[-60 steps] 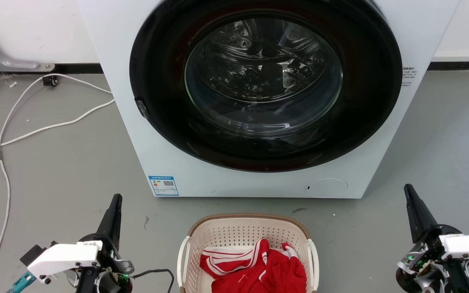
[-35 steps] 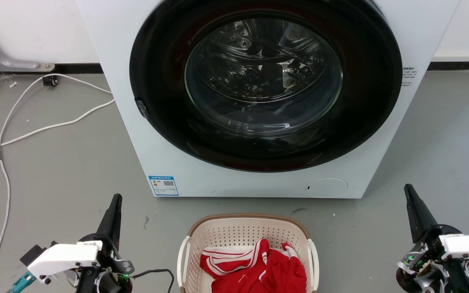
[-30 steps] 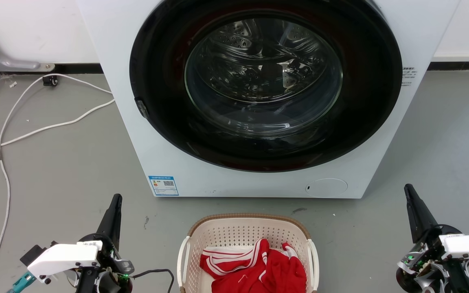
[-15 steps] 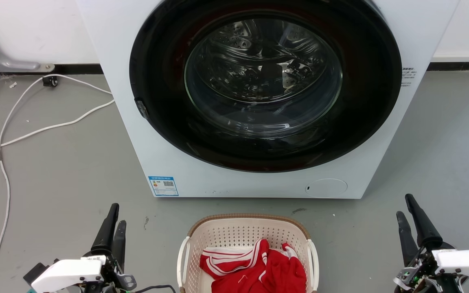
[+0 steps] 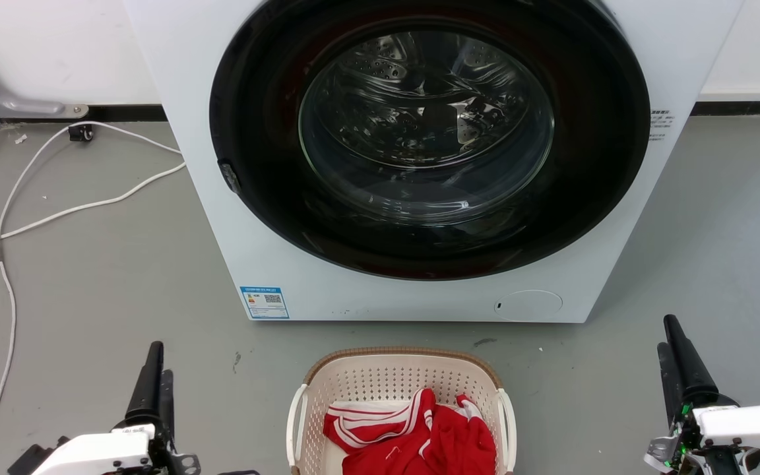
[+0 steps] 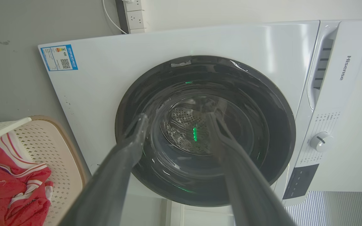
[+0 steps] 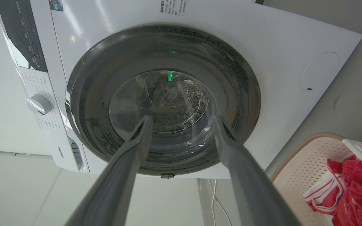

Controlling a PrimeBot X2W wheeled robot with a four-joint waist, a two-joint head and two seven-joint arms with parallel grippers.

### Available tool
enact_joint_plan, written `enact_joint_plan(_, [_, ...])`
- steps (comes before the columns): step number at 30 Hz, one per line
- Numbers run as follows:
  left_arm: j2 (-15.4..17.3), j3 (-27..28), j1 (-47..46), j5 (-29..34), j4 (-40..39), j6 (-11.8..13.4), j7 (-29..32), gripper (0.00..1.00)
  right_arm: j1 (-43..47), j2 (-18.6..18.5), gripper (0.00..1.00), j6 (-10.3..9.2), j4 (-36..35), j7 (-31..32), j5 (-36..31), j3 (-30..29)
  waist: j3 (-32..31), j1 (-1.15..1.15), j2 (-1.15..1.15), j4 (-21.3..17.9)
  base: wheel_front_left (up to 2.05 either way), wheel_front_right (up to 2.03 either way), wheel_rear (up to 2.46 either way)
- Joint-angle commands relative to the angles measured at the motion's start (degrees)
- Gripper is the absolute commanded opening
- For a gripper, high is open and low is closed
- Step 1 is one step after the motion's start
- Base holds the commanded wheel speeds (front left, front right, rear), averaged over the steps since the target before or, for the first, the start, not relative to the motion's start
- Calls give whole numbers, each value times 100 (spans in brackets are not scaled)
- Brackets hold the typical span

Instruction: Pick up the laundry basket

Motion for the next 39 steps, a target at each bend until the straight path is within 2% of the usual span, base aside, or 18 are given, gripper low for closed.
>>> enact_joint_plan(1, [16,69,-77,100,-66,-3,-54,100,-26,-15,100,2,-106,-49,-223,-2,-1,0,0,1,0,0,0])
enact_joint_plan(10, [19,345,-114,681,-138,1,-257,100,-20,-13,100,2,-409,-251,-1665,10,-9,0,0,14,0,0,0])
enact_joint_plan(14, [20,390,-75,1198,-425,19,-341,100,-50,-15,100,2,-612,-332,-2396,87,-7,0,0,20,0,0,0])
enact_joint_plan(18, [21,373,-35,1809,-801,159,-422,100,-35,-14,100,2,-843,-413,-3026,57,0,0,0,25,0,0,0])
enact_joint_plan(23, [21,104,67,2765,-1298,432,-519,100,18,-13,100,2,-1059,-511,-3723,48,9,0,0,21,0,0,0])
enact_joint_plan(27, [23,-254,125,3574,-1640,516,-594,100,36,-12,100,2,-1263,-583,-4282,47,18,0,0,10,0,0,0])
enact_joint_plan(30, [22,-514,196,4000,-1738,525,-648,100,77,-12,100,2,-1394,-635,-4685,123,24,0,0,4,0,0,0])
enact_joint_plan(39, [24,-957,303,5035,-1819,321,-800,100,221,-10,100,2,-1535,-786,-5752,198,21,0,0,-20,0,0,0])
